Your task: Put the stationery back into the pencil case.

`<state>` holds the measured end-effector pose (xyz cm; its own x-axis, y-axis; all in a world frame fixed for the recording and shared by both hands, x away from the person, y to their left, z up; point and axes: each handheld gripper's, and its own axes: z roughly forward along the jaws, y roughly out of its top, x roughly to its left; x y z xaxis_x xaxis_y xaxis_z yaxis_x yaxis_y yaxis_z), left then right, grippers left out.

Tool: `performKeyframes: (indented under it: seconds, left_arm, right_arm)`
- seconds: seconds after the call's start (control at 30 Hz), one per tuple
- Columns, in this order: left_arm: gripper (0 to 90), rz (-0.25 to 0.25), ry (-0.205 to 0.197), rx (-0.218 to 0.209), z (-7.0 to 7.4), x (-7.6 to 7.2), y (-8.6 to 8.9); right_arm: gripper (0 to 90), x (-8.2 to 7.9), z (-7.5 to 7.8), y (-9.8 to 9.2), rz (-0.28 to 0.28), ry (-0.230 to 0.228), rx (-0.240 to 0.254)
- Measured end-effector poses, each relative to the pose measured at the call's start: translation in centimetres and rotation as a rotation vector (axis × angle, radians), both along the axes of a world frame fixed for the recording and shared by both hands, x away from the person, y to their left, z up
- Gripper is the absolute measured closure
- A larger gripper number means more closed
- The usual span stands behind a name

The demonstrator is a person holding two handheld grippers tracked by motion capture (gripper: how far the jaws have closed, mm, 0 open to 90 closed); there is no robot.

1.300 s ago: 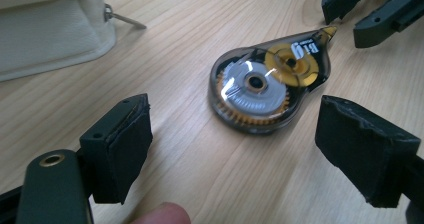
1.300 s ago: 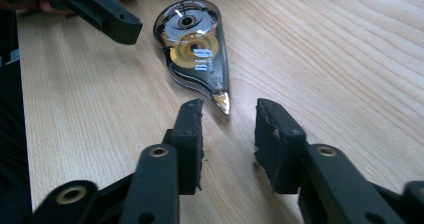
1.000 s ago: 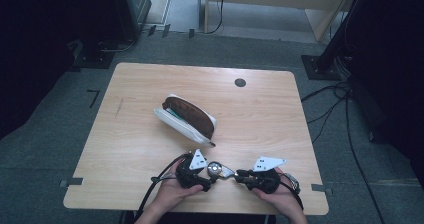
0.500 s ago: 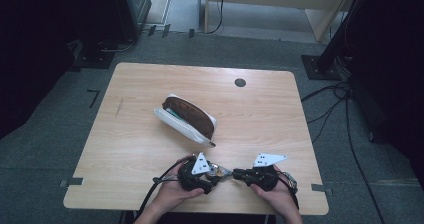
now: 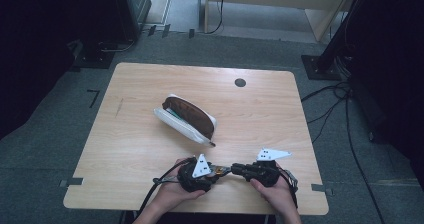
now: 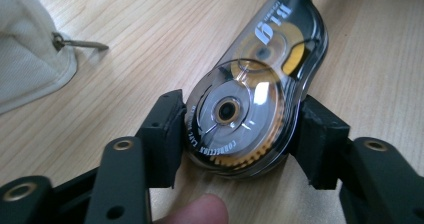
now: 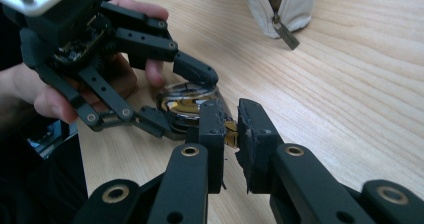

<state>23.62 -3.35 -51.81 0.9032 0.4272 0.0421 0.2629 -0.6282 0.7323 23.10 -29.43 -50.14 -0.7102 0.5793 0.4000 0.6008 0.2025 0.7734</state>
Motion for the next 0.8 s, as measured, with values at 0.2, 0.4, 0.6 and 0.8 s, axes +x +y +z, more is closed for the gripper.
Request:
performKeyframes:
  seconds: [0.2,0.4,0.6,0.8]
  left_arm:
    - [49.1,-0.031,0.009,-0.002,0.0,-0.1,0.1]
    - [54.9,-0.051,0.035,-0.010,0.1,0.0,0.4]
    - [67.8,-0.045,0.059,-0.024,0.2,0.4,0.6]
    - [70.6,-0.133,0.090,-0.034,0.2,0.5,0.8]
  right_arm:
    - [73.6,0.3,0.2,0.5,0.042,-0.015,0.011]
    - [65.6,0.6,0.5,1.0,0.121,-0.050,0.014]
    - [62.0,1.3,0.0,1.2,0.158,-0.061,-0.006]
    - [62.2,1.5,0.1,1.0,0.224,-0.080,-0.017]
